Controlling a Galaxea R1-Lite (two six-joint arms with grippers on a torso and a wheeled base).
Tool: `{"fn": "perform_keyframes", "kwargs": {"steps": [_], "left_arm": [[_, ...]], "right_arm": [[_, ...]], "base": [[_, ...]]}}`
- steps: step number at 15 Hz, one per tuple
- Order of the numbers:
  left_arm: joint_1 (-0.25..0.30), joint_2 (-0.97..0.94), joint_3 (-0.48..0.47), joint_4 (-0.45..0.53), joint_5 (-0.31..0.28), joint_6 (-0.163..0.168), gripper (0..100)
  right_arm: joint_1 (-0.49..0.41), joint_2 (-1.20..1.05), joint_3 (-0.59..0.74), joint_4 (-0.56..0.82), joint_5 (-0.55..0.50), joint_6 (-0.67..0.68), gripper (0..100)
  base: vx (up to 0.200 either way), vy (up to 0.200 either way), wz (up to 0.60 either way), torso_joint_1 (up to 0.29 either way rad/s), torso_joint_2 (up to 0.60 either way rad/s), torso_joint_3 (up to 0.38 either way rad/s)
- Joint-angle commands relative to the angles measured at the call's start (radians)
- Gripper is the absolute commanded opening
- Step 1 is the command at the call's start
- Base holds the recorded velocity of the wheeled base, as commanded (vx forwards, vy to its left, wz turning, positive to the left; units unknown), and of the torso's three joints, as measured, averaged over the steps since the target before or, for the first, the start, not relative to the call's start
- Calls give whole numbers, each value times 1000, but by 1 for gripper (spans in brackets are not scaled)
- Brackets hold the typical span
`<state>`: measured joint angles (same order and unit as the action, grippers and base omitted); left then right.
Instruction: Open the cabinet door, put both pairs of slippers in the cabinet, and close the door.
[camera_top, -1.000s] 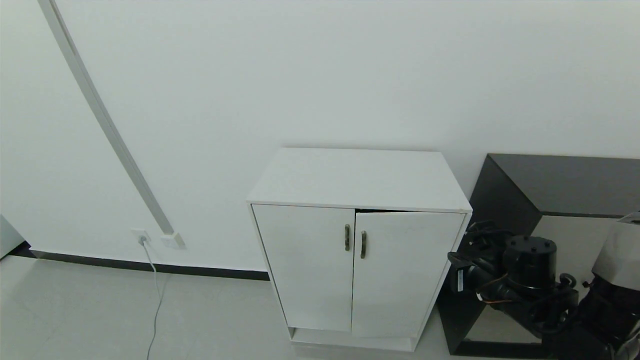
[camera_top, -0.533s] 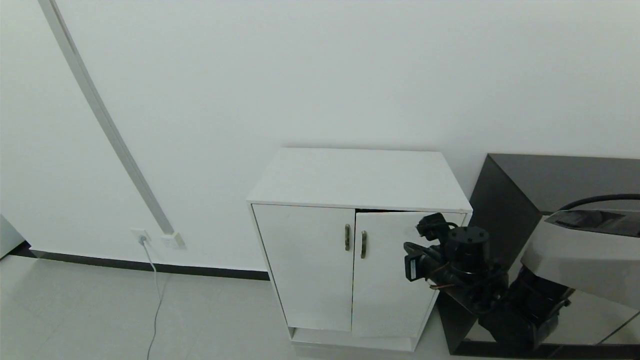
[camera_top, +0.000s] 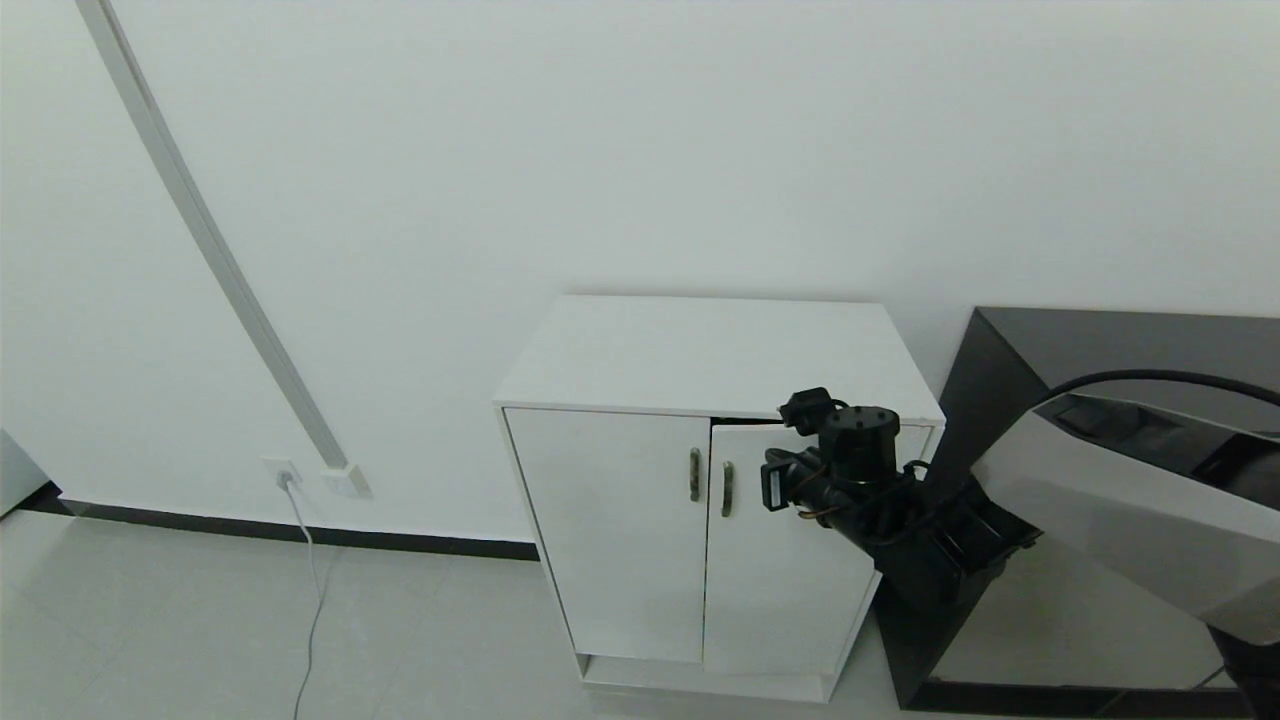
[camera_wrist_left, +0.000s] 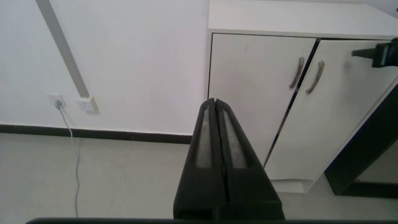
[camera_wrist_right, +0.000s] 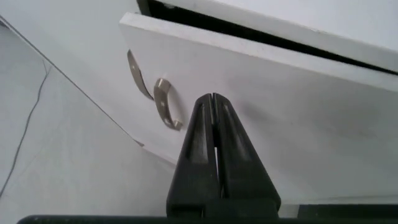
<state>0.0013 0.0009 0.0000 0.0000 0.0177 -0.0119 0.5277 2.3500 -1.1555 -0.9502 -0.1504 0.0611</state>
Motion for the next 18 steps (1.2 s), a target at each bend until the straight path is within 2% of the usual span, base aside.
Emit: {"fn": "perform_keyframes", "kwargs": {"steps": [1, 9, 18], "left_arm": [[0, 1, 0, 0, -1, 0, 0], [0, 1, 0, 0, 1, 0, 0], [0, 1, 0, 0, 1, 0, 0]], "right_arm": [[-2, 40, -69, 22, 0, 0, 0], [-12, 78, -176, 96, -5, -1, 0], [-32, 89, -225, 126, -5, -1, 0]], "base": [[0, 0, 0, 0, 0, 0], [0, 0, 0, 0, 0, 0], [0, 0, 0, 0, 0, 0]]}}
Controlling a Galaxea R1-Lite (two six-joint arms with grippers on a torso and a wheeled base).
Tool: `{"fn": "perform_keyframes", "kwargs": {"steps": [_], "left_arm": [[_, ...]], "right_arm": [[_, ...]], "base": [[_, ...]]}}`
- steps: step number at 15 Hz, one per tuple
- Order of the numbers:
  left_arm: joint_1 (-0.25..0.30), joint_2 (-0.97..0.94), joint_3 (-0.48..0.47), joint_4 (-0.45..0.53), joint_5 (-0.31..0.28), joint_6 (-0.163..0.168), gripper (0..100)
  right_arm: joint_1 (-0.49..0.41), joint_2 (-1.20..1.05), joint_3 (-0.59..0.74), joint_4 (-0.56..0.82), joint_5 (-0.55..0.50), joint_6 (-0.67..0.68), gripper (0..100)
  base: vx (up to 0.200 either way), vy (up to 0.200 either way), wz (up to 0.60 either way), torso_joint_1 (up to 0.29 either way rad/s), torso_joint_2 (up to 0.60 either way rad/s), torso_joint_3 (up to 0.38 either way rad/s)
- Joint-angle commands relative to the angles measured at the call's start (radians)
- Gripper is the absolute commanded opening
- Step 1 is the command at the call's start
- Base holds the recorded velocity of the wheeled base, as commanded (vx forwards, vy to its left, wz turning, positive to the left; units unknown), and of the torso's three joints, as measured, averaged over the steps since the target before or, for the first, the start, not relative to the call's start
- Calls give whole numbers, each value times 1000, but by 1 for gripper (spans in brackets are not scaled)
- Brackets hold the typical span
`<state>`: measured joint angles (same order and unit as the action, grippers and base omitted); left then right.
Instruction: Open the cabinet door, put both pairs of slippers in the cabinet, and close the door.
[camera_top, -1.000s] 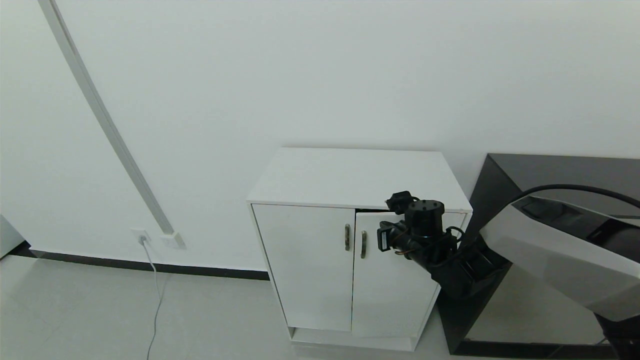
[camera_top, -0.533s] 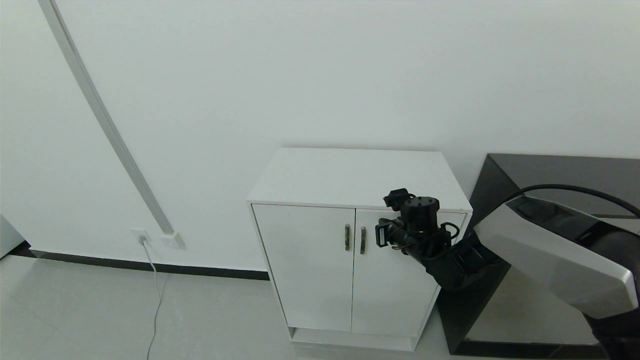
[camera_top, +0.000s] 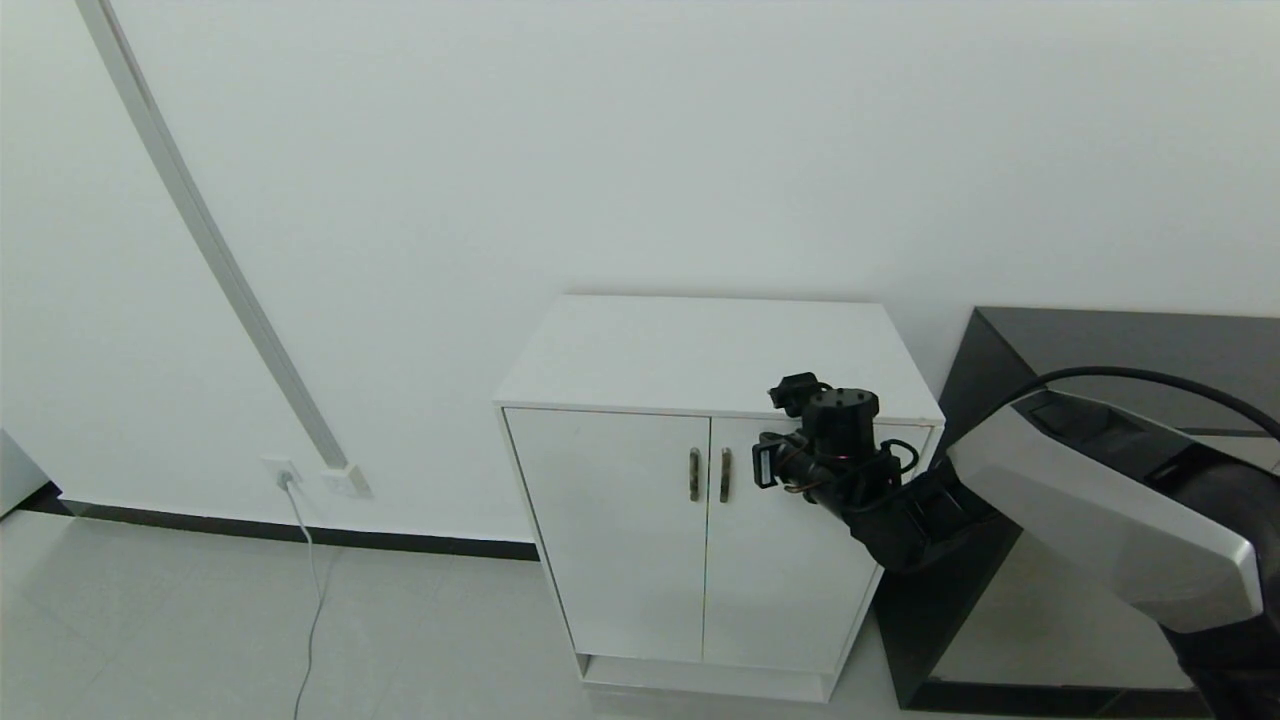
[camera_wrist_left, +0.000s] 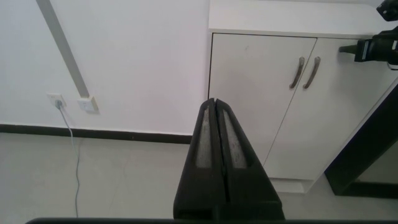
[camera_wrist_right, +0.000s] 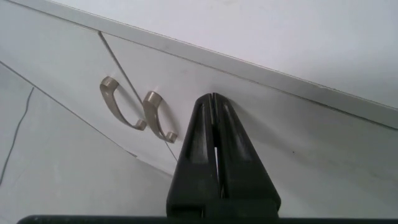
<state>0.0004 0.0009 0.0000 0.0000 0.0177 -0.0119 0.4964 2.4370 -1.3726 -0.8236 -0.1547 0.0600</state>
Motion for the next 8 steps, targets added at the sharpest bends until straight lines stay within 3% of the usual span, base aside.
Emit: {"fn": "perform_keyframes", "kwargs": {"steps": [1, 5, 8], "left_arm": [[1, 1, 0, 0, 1, 0, 0], [1, 1, 0, 0, 1, -2, 0], [1, 1, 0, 0, 1, -2, 0]], "right_arm": [[-1, 0, -8, 0, 0, 0, 0], [5, -78, 79, -14, -2, 3, 0], [5, -197, 240, -72, -3, 3, 0]], "base": [[0, 0, 0, 0, 0, 0], [0, 0, 0, 0, 0, 0], [0, 0, 0, 0, 0, 0]]}}
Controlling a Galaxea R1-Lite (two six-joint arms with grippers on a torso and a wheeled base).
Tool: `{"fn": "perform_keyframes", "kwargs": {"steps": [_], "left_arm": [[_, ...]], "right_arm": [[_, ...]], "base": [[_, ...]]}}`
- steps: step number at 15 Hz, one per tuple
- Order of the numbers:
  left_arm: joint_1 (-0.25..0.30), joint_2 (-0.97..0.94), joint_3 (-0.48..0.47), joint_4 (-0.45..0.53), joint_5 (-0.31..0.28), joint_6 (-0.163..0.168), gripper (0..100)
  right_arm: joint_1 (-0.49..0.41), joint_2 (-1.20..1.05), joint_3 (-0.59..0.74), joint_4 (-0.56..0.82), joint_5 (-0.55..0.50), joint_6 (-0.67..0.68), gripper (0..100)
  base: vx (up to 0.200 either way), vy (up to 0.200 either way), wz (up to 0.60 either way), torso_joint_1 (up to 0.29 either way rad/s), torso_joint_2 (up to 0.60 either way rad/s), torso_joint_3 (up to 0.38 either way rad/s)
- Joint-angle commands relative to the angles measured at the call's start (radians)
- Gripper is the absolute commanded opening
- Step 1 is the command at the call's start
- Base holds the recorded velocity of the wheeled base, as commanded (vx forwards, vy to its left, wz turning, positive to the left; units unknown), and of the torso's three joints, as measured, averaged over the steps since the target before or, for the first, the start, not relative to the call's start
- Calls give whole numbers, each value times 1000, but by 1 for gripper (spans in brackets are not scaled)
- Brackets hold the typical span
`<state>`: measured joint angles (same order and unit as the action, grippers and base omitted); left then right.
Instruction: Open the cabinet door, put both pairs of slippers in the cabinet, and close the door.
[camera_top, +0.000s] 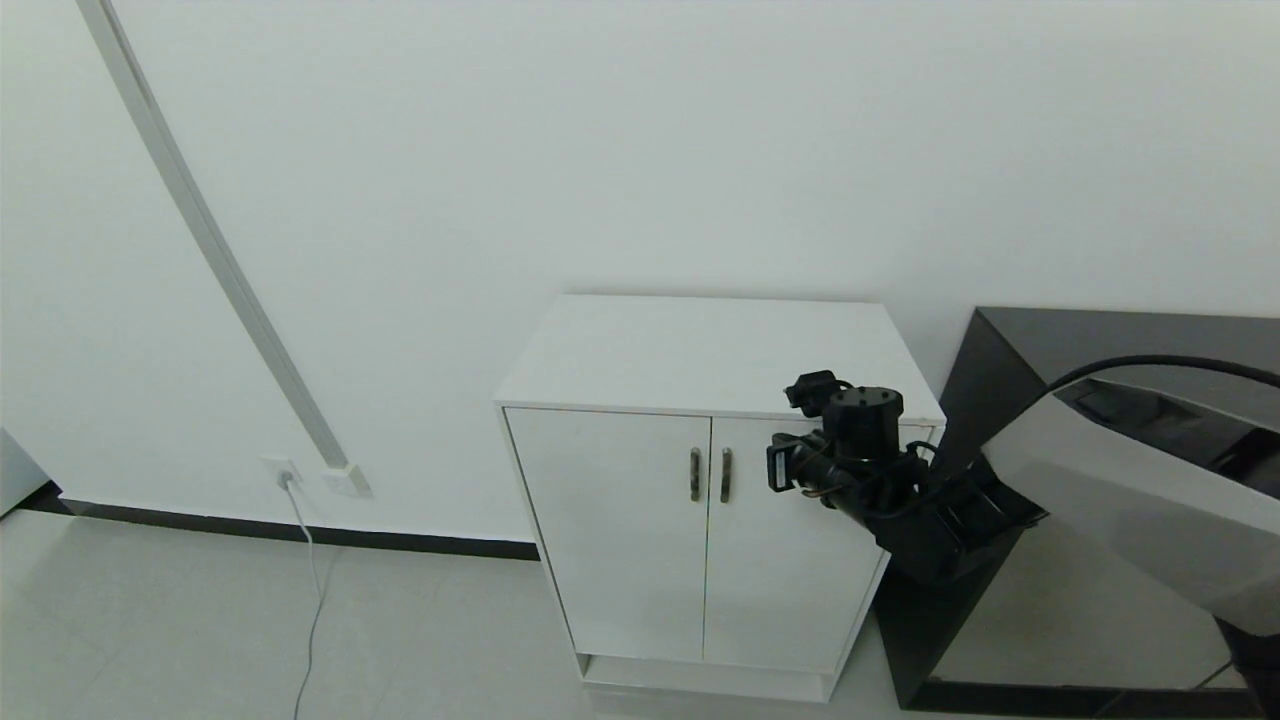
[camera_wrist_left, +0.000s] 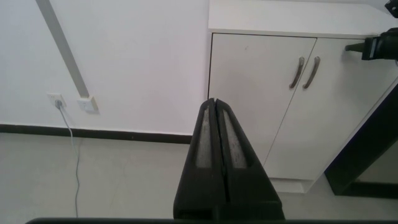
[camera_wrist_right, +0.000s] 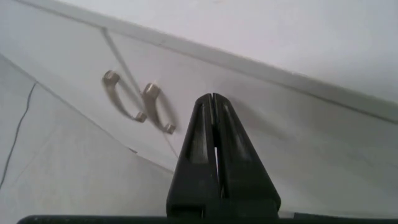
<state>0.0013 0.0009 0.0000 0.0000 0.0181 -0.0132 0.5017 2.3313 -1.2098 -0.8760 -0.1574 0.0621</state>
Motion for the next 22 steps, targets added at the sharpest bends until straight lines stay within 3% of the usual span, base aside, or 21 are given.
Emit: {"fn": "perform_keyframes", "kwargs": {"steps": [1, 5, 6, 9, 15, 18, 22], "left_arm": [[0, 1, 0, 0, 0, 1, 0], [0, 1, 0, 0, 0, 1, 0], [0, 1, 0, 0, 0, 1, 0], [0, 1, 0, 0, 0, 1, 0], [0, 1, 0, 0, 0, 1, 0], [0, 1, 0, 0, 0, 1, 0], [0, 1, 0, 0, 14, -1, 0]], "right_arm": [[-5, -138, 138, -47, -4, 1, 0], [-88, -382, 423, -95, -139, -1, 0], [-91, -389, 432, -95, -142, -2, 0], [-204, -633, 696, -92, -189, -2, 0], [-358, -1003, 972, -55, -234, -12, 0], [-361, -1228, 1032, 118, -228, -12, 0], [-358, -1560, 1109, 486, -166, -12, 0]], "base": [[0, 0, 0, 0, 0, 0], [0, 0, 0, 0, 0, 0], [0, 0, 0, 0, 0, 0], [0, 0, 0, 0, 0, 0], [0, 0, 0, 0, 0, 0], [0, 0, 0, 0, 0, 0], [0, 0, 0, 0, 0, 0]]}}
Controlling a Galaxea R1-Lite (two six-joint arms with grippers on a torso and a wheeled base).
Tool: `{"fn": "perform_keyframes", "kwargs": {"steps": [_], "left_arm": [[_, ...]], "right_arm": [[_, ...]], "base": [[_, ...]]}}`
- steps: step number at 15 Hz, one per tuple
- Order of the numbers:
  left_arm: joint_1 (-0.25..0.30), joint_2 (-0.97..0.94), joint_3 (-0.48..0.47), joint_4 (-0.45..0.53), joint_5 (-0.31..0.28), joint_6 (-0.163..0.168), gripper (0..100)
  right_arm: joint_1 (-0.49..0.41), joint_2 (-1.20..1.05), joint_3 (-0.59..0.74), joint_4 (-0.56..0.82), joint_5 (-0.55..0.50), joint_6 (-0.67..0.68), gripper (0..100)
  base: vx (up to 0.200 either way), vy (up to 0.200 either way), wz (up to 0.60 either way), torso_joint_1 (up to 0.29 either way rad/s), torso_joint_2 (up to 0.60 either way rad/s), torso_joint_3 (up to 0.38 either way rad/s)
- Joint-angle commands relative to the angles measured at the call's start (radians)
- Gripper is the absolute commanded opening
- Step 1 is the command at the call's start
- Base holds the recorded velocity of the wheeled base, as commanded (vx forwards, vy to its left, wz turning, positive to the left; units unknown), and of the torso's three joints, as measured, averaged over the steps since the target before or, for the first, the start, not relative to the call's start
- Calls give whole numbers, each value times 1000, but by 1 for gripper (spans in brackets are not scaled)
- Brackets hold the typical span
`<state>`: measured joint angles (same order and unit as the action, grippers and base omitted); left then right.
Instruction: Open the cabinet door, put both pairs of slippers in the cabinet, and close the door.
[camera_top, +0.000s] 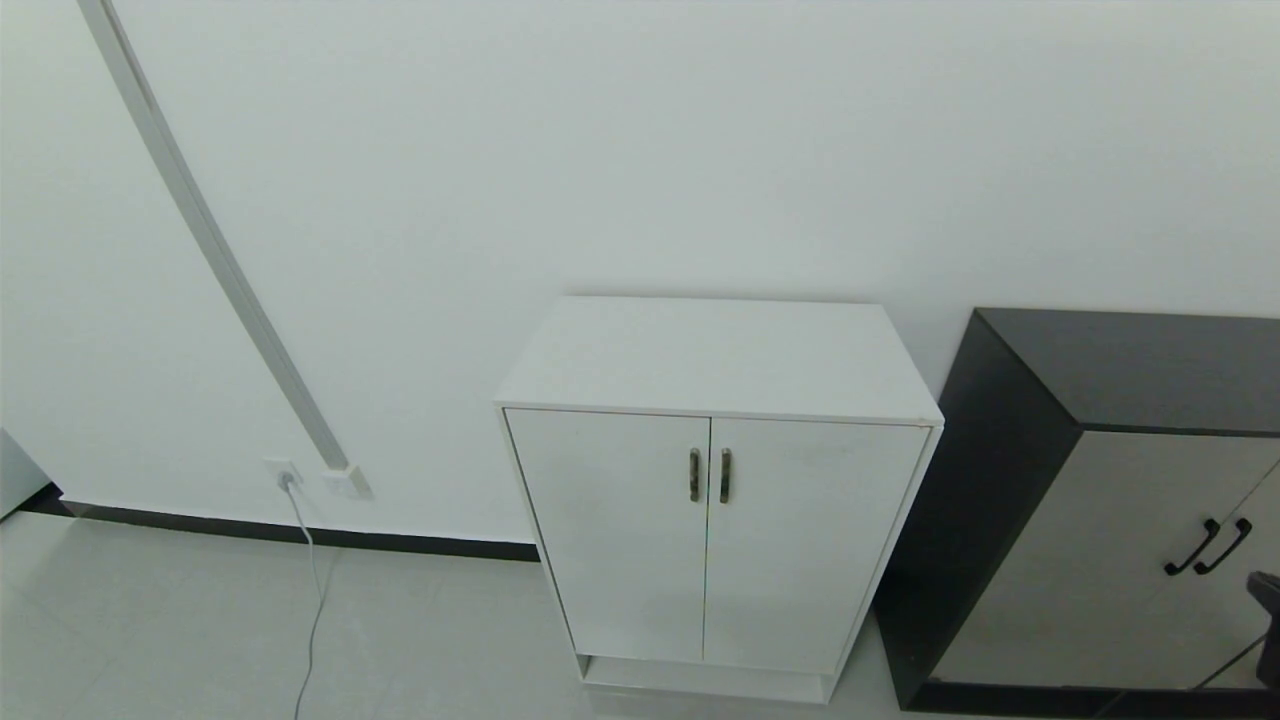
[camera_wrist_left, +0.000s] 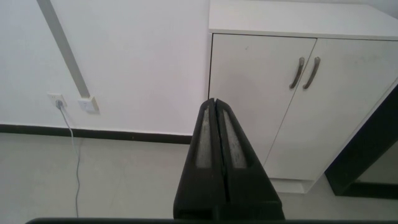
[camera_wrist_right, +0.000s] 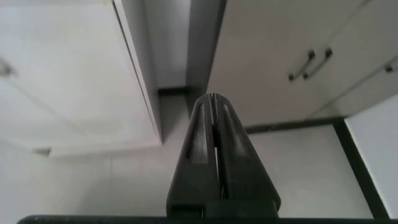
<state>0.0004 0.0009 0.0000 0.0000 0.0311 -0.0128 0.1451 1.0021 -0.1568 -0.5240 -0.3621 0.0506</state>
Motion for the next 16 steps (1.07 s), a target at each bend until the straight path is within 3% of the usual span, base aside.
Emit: {"fn": "perform_keyframes", "kwargs": {"steps": [1, 3, 7, 13, 16], "left_arm": [[0, 1, 0, 0, 1, -1, 0], [1, 1, 0, 0, 1, -1, 0], [1, 1, 0, 0, 1, -3, 0], [1, 1, 0, 0, 1, -3, 0], [1, 1, 0, 0, 1, -3, 0]], "right_arm": [[-1, -296, 66, 213, 77, 0, 0], [1, -418, 89, 369, 146, -8, 0], [2, -577, 108, 535, 213, -83, 0], [1, -602, 131, 539, 215, -95, 0], [-4, -596, 134, 539, 213, -26, 0]], "base": [[0, 0, 0, 0, 0, 0], [0, 0, 0, 0, 0, 0], [0, 0, 0, 0, 0, 0], [0, 0, 0, 0, 0, 0], [0, 0, 0, 0, 0, 0]]}}
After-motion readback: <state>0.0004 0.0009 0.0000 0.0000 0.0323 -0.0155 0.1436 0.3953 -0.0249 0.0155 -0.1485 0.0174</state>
